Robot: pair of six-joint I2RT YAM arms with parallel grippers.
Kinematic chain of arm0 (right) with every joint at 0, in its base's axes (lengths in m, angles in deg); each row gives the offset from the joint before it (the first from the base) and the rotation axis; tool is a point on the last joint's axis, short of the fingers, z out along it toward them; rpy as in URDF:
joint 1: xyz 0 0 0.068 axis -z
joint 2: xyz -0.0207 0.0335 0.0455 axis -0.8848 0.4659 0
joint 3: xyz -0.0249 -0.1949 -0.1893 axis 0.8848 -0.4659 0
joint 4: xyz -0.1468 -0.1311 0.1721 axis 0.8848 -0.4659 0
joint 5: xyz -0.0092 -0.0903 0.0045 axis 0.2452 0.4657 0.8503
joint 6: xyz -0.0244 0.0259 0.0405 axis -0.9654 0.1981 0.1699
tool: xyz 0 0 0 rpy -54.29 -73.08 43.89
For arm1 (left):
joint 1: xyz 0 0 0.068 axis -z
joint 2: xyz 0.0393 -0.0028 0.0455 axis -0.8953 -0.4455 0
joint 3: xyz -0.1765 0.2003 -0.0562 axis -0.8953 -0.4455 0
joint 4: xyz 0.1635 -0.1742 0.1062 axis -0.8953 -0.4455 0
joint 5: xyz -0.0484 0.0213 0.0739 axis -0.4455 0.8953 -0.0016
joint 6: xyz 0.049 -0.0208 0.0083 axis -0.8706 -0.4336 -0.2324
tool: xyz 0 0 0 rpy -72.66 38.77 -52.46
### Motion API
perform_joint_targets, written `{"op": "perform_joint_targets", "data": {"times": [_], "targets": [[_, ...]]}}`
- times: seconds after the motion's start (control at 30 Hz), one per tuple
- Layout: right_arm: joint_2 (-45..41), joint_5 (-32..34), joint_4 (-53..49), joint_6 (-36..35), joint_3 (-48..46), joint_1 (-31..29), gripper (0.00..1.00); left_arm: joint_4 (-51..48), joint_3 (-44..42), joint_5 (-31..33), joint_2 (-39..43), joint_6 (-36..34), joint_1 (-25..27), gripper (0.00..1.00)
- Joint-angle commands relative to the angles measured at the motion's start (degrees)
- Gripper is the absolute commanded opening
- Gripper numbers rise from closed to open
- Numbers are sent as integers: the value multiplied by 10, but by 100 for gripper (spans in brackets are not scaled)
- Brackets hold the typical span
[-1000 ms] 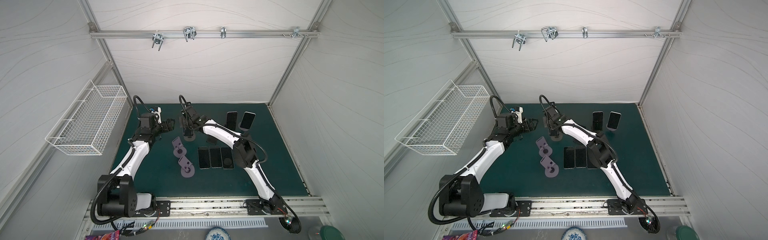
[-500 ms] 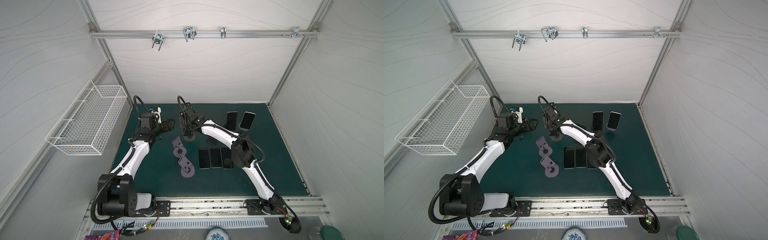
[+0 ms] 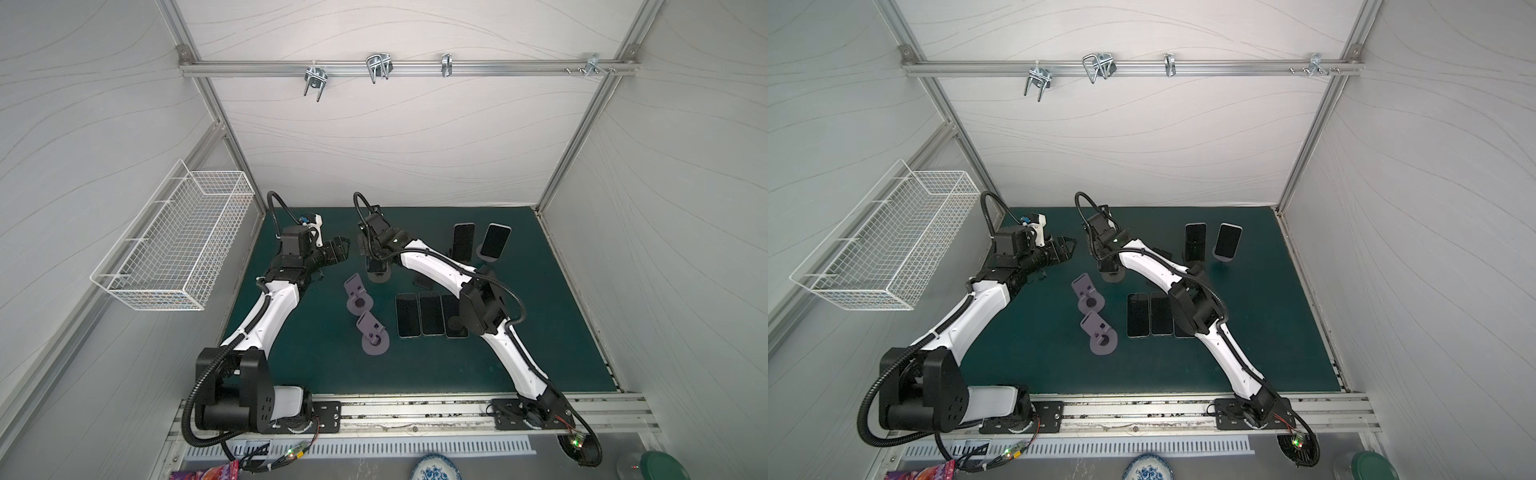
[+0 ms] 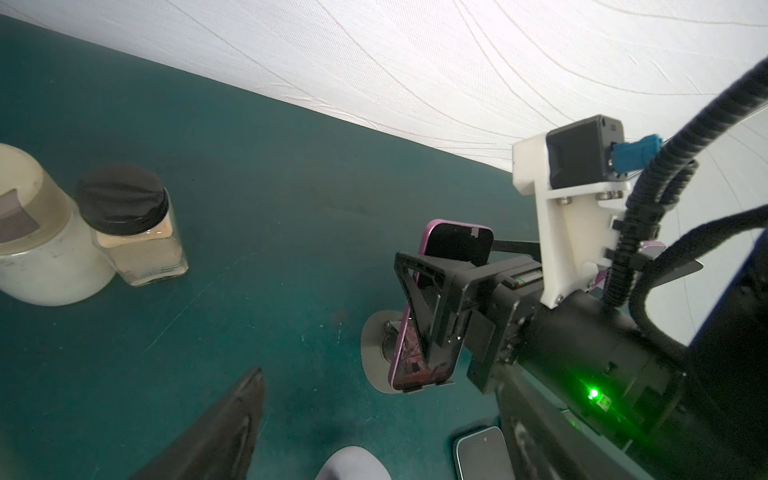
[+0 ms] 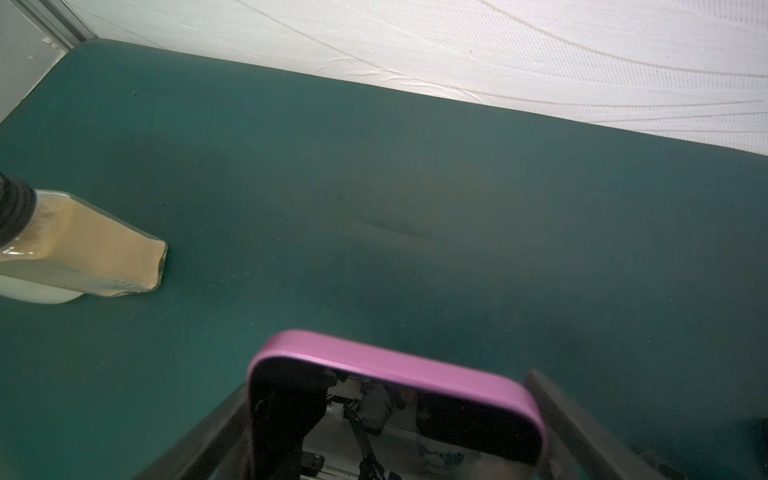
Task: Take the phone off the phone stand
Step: 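Close the right gripper on the pink phone's top edge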
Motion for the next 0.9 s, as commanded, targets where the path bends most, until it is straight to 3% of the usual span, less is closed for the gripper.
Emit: {"op": "perform_joint_targets", "data": {"times": [0.0, 0.87], "targets": [[17, 13, -18, 6, 23, -6, 93, 27, 25, -6, -5, 10, -4, 87], [-2, 6, 5, 10, -3, -6, 73, 29, 26, -11, -3, 17, -14, 87]]}}
